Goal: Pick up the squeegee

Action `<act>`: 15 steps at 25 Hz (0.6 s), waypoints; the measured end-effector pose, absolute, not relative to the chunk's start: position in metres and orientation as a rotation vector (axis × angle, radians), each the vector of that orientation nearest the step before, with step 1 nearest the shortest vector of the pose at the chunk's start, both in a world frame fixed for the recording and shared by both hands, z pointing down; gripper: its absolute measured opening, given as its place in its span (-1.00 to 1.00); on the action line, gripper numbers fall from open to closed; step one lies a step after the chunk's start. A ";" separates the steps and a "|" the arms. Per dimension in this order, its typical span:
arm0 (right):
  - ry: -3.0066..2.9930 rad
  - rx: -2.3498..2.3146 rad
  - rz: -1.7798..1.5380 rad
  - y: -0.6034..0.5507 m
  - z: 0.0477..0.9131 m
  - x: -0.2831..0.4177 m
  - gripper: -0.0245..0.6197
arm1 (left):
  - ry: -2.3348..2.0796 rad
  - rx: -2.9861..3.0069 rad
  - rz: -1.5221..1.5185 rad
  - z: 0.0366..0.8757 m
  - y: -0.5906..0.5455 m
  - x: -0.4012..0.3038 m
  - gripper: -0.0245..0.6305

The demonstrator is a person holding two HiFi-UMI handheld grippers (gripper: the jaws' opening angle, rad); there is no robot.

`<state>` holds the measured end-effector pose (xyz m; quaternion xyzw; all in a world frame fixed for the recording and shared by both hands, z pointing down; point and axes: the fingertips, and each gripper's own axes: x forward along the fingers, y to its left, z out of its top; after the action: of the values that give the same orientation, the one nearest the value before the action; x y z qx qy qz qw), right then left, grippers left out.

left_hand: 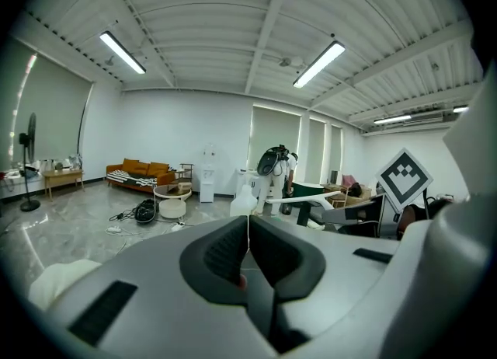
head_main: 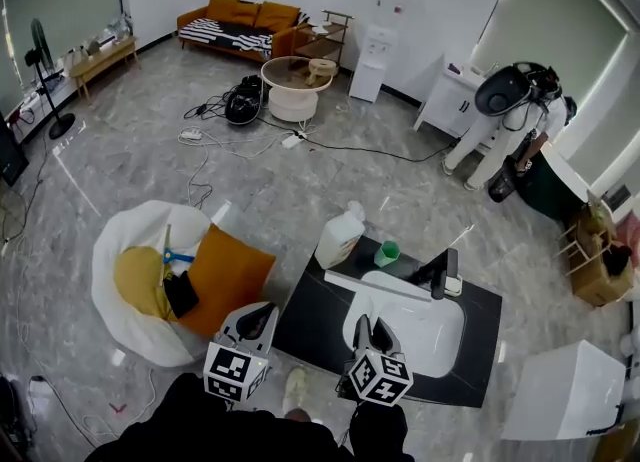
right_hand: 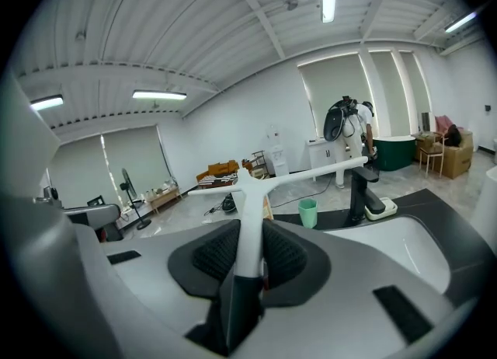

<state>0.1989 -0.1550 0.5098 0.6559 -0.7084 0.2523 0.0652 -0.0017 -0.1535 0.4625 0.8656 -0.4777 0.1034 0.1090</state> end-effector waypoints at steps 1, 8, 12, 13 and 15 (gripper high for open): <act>-2.134 1.994 0.752 -0.148 0.506 0.200 -0.60 | -1.392 2.561 0.300 0.459 -0.150 0.000 -0.85; -2.106 2.079 0.706 -0.096 0.486 0.206 -0.61 | -1.298 2.642 0.286 0.446 -0.118 0.015 -0.85; -2.083 2.140 0.684 -0.068 0.477 0.214 -0.61 | -1.240 2.696 0.279 0.439 -0.102 0.028 -0.85; -2.077 2.157 0.681 -0.061 0.474 0.216 -0.60 | -1.224 2.709 0.277 0.436 -0.098 0.032 -0.85; -2.064 2.189 0.675 -0.046 0.471 0.221 -0.60 | -1.192 2.735 0.275 0.433 -0.089 0.039 -0.85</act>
<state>0.2211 -0.0459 0.4711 0.7097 -0.6691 0.2188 0.0293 0.0393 -0.0892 0.4332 0.9105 -0.3967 0.0916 0.0727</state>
